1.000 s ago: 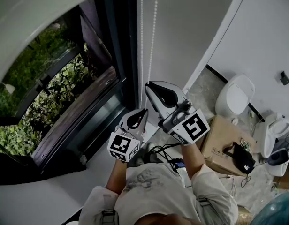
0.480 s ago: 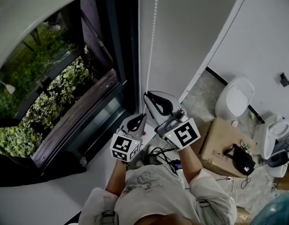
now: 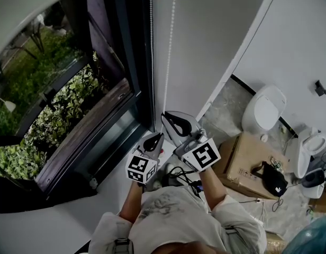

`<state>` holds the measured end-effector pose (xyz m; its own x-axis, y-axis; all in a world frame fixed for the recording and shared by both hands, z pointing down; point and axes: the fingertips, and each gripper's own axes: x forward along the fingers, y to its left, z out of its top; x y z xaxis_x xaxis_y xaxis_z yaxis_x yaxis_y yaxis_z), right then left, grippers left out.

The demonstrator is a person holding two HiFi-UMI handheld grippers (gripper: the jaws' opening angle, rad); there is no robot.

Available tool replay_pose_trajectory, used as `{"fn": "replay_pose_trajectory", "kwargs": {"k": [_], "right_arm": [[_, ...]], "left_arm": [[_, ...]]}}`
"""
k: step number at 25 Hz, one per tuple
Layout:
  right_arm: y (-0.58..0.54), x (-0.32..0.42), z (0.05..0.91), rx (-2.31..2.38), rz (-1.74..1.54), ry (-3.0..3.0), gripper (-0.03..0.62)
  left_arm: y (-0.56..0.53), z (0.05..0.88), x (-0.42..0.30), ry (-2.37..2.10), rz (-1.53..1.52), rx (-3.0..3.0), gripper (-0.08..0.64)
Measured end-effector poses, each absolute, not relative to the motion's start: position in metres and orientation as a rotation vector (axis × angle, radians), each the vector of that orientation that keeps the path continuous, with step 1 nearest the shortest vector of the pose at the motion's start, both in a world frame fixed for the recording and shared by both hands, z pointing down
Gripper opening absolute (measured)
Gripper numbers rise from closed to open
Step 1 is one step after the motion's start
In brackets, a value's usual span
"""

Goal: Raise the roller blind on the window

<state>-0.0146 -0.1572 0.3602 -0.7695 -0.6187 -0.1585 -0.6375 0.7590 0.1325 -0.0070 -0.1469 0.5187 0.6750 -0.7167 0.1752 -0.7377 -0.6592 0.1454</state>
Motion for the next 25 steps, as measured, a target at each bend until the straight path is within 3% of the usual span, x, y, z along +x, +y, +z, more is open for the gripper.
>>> {"fn": "replay_pose_trajectory", "kwargs": {"k": [25], "right_arm": [[-0.148,-0.017,0.398,-1.034,0.252,2.924,0.02]], "left_arm": [[-0.13,0.552,-0.007,-1.15,0.272,2.644,0.015]]}}
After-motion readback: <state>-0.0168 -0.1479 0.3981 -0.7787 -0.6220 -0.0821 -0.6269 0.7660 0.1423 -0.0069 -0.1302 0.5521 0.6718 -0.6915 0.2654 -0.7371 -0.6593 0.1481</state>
